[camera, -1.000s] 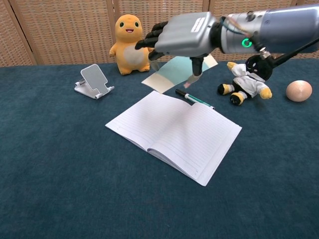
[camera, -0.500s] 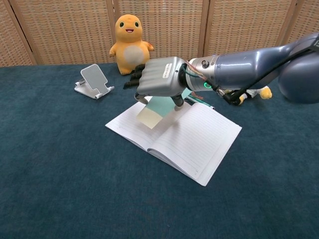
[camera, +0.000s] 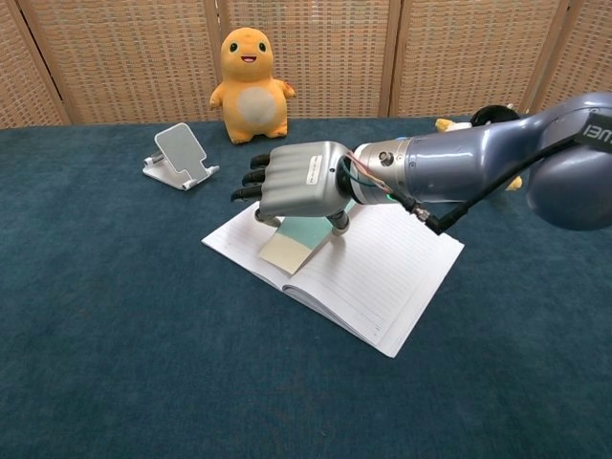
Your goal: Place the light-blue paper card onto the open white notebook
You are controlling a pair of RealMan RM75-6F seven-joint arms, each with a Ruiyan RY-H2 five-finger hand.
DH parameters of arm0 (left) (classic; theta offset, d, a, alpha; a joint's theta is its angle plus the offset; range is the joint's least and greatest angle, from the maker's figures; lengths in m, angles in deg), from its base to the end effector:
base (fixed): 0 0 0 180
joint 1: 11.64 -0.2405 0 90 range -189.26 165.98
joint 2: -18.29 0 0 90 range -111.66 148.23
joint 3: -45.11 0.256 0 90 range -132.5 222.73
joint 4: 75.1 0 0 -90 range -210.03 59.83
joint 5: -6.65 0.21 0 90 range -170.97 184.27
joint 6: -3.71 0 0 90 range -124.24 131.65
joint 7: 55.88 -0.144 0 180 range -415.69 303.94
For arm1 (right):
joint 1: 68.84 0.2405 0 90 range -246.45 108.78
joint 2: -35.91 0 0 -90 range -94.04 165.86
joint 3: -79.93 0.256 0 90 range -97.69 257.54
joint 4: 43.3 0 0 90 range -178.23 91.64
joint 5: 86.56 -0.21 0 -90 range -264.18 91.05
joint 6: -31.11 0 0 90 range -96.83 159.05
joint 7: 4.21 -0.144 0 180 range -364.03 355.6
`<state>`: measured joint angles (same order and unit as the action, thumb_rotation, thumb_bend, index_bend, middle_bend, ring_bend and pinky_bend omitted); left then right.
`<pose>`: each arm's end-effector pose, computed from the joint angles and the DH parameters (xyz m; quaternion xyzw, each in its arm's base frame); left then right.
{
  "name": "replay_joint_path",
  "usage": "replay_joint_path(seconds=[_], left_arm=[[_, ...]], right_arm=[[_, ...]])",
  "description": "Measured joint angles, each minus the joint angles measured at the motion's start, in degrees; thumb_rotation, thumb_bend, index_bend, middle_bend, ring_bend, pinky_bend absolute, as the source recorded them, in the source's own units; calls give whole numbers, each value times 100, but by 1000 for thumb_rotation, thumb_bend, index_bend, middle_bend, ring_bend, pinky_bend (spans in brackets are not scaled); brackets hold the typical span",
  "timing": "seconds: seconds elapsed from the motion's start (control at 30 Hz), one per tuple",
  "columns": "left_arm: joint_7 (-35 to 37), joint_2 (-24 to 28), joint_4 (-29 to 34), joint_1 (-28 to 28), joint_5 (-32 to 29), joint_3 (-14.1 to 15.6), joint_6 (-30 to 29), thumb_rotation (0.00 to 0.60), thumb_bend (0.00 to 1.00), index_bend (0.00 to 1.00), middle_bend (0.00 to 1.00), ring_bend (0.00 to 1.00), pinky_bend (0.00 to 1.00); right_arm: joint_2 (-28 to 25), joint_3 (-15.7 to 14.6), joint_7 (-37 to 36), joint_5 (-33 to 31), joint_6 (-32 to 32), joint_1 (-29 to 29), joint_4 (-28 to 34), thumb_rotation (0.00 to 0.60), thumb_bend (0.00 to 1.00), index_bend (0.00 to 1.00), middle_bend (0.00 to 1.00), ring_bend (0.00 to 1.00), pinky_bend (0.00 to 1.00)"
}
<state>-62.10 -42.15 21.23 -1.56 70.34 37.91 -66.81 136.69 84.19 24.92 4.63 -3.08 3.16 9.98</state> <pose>-0.3386 0.2163 0.1685 -0.5402 -0.4813 -0.2835 0.6294 -0.0267 -0.4069 -0.0975 0.9113 0.1505 0.2038 0.3247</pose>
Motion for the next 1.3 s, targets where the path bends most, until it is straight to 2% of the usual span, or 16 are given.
replay_joint_path(seconds=[0.07,0.1,0.23,0.27,0.37,0.6,0.67,0.77,0.87,0.93,1.03,1.1,1.3], left_arm=[[3,1,-3,6,-11,-1,3,600,0,0,0,0,0],[5,1,-4,7,-14,-1,4,600,0,0,0,0,0],[21,7,-12,16,-25,2,22,600,0,0,0,0,0],[28,11,-17,19,-27,3,26,600,0,0,0,0,0],[44,15,-28,25,-38,3,34,600,0,0,0,0,0],[17,7,-18,19,-24,17,-29,600,0,0,0,0,0],[0,-3,-16,10,-13,20,-71,600,0,0,0,0,0],[-44,-29,-8,-14,25,26,-185,600,0,0,0,0,0],[-115,-71,6,-60,96,32,-382,600,0,0,0,0,0],[-173,-107,12,-94,144,34,-530,600,0,0,0,0,0],[-254,-178,6,-148,252,35,-765,600,0,0,0,0,0],[-260,-238,-44,-178,401,36,-925,600,0,0,0,0,0],[-133,-396,-267,-267,839,67,-1242,600,0,0,0,0,0]], right_arm=[[22,-24,-43,34,-26,17,-31,600,329,580,0,0,57],[34,-41,-56,58,-37,27,-55,600,288,524,0,0,57],[71,-100,-103,130,-97,45,-144,600,44,142,0,0,57],[76,-107,-115,140,-117,45,-159,600,18,105,0,0,57],[68,-96,-192,143,-201,39,-175,600,3,55,0,0,57],[-208,-49,-294,111,-390,-17,117,600,38,50,0,0,57],[-282,-24,-316,78,-443,-51,244,600,88,49,0,0,57],[-439,41,-431,-33,-531,-139,542,600,243,49,0,0,57],[-645,132,-622,-266,-563,-259,923,600,461,49,0,0,57],[-784,199,-751,-491,-554,-351,1140,600,677,49,0,0,57],[-929,276,-882,-828,-495,-480,1353,600,945,49,0,0,57],[-1003,320,-955,-1091,-417,-563,1508,600,998,49,0,0,57],[-1143,418,-1005,-1971,-88,-699,1963,600,1000,5,0,0,57]])
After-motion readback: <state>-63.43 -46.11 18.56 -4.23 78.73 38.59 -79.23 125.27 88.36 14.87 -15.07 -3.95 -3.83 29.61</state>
